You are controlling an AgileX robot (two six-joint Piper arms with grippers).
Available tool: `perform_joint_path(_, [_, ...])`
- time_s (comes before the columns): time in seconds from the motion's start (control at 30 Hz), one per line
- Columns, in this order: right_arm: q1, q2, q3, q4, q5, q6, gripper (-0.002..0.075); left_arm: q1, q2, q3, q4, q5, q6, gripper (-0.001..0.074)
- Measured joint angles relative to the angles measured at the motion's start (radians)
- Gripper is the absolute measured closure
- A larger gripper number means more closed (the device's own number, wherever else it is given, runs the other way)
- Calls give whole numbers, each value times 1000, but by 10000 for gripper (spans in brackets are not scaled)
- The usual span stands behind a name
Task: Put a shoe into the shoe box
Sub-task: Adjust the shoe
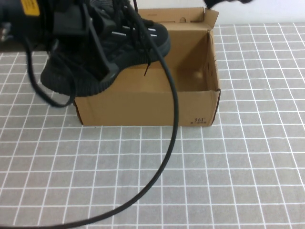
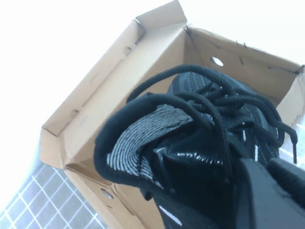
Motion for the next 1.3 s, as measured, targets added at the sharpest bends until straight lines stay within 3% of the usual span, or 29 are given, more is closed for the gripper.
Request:
perform_joint_path(0.27, [-130,-126,224,105,0,-5,739,40,120,-108,-72,73,46,722])
perform_joint_path(0.63, [-180,-219,483,175,-4,13,741,370,312,-345,-646,231,548,722])
perform_joint_path(0.83, [-180,-219,545,188,-13,13,742,480,458,-495,-875,380,786,722])
perform_joint_path(1.0, [-180,-221,586,188,-18,13,742,524,593,-625,-944,465,858,722])
perform_joint_path(1.3, [-180,-221,598,188,-42,13,742,528,765,-873,-968,477,887,722])
